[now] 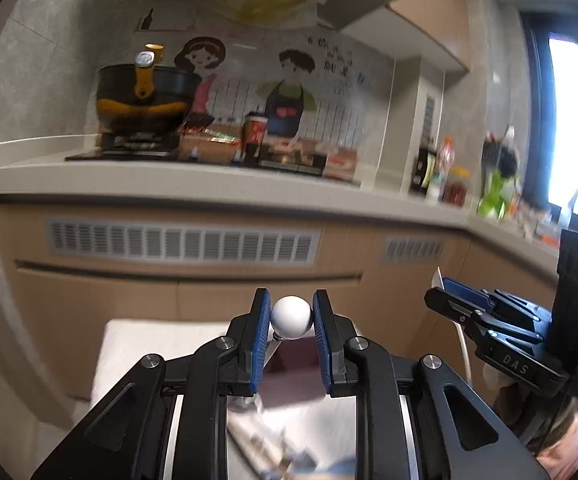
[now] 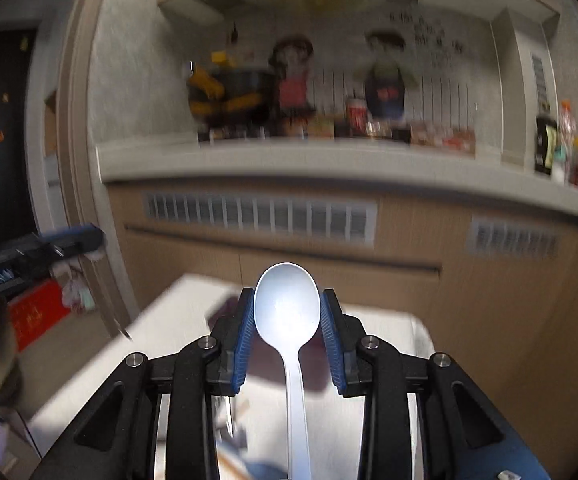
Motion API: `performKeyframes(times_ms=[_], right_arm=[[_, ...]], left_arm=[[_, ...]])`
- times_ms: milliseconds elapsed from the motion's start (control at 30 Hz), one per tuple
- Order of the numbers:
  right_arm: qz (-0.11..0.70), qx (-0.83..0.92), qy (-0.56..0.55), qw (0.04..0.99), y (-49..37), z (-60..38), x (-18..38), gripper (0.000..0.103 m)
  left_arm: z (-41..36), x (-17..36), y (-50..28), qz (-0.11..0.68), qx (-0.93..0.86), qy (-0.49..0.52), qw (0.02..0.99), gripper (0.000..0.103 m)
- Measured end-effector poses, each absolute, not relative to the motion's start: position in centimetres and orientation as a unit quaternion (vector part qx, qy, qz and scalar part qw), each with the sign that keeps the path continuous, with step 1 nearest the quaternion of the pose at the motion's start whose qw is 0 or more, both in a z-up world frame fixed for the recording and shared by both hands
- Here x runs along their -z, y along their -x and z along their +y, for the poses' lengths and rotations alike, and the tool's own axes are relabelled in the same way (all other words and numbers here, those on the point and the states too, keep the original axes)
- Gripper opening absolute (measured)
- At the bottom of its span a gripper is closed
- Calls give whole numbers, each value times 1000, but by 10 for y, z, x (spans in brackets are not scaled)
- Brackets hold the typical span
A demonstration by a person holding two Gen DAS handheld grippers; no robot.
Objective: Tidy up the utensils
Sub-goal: 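Lift both spoons and lower them into the maroon caddy with both tools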
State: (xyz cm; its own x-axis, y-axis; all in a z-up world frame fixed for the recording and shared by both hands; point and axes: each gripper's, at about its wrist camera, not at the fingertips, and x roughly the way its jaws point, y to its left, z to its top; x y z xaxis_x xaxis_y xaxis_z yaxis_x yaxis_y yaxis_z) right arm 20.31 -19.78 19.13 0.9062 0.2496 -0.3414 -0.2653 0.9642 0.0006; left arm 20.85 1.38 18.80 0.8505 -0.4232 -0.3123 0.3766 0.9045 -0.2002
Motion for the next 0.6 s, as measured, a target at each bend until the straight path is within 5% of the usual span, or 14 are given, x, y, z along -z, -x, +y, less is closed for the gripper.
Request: performKeyframes(times_ms=[200, 600], right_arm=[[140, -148, 21, 979, -253, -194, -202, 30], [188, -162, -32, 968, -358, -199, -132, 30]], left_arm=[[6, -186, -268, 185, 233, 91, 950, 23], [-4, -118, -361, 259, 244, 131, 925, 23]])
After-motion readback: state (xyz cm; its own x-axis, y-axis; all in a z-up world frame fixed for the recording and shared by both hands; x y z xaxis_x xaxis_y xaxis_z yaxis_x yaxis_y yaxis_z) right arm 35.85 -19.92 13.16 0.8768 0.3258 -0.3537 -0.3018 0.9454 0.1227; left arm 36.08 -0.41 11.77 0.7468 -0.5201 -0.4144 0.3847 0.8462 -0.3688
